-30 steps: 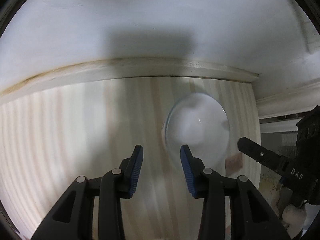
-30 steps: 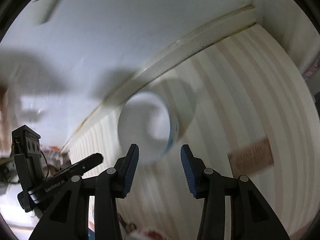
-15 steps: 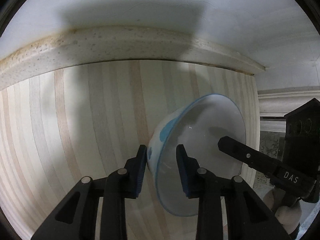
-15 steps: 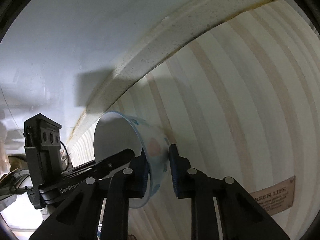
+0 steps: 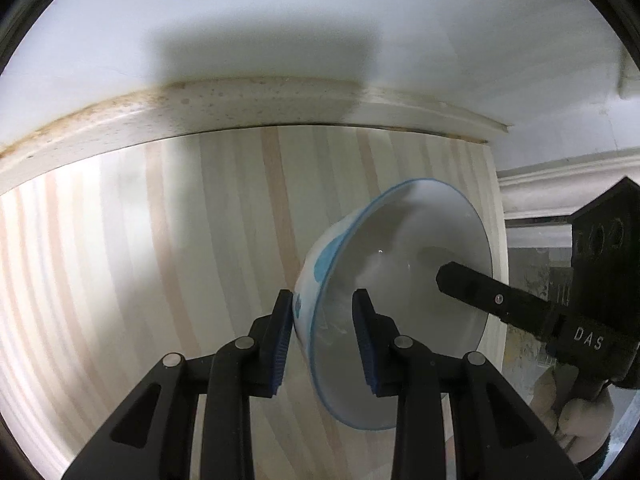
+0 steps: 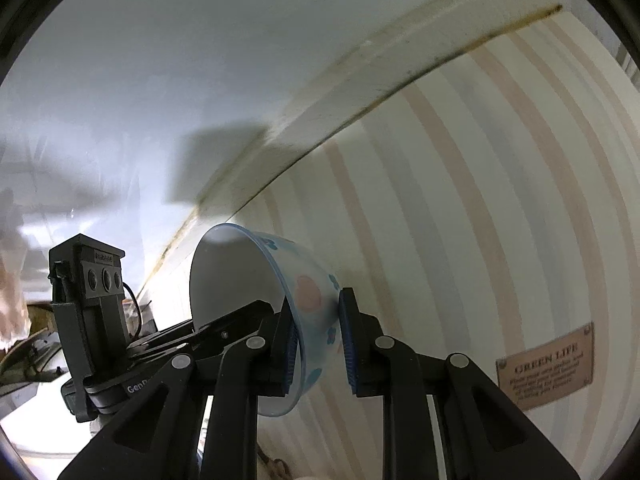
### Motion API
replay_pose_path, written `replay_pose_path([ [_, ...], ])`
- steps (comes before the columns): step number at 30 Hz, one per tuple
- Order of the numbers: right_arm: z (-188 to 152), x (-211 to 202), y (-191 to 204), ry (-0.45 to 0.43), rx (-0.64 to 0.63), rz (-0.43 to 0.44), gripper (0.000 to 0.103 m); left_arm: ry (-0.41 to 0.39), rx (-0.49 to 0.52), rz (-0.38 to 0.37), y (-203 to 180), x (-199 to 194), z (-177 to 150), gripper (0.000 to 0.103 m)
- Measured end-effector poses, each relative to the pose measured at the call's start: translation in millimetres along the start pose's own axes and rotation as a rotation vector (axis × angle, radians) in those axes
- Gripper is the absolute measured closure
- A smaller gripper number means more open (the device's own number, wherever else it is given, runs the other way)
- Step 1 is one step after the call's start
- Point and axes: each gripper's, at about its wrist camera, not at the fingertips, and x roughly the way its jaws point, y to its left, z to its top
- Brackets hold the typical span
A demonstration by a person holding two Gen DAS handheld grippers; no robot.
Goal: Organize plates and bowls
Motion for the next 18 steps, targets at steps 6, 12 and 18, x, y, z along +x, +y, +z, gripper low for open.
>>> replay_pose_path([
  [6, -21.8, -19.3, 21.2, -0.013, -0.028, 0.003, 0.082, -0.017, 0.022, 0.005, -13.4, -26.8, -23.8, 0.076],
  [12, -59.1, -38.0, 43.5, -0.026, -0.055, 0.01, 0.082, -0.039, 0.037, 0.017, -19.8, -58.5, -60.5, 0.076],
  [18, -107.6, -63.9, 56.7, -0.038, -0.079, 0.013, 0.082, -0.007, 0.065, 0.038, -19.9, -87.7, -105.0, 0.076],
])
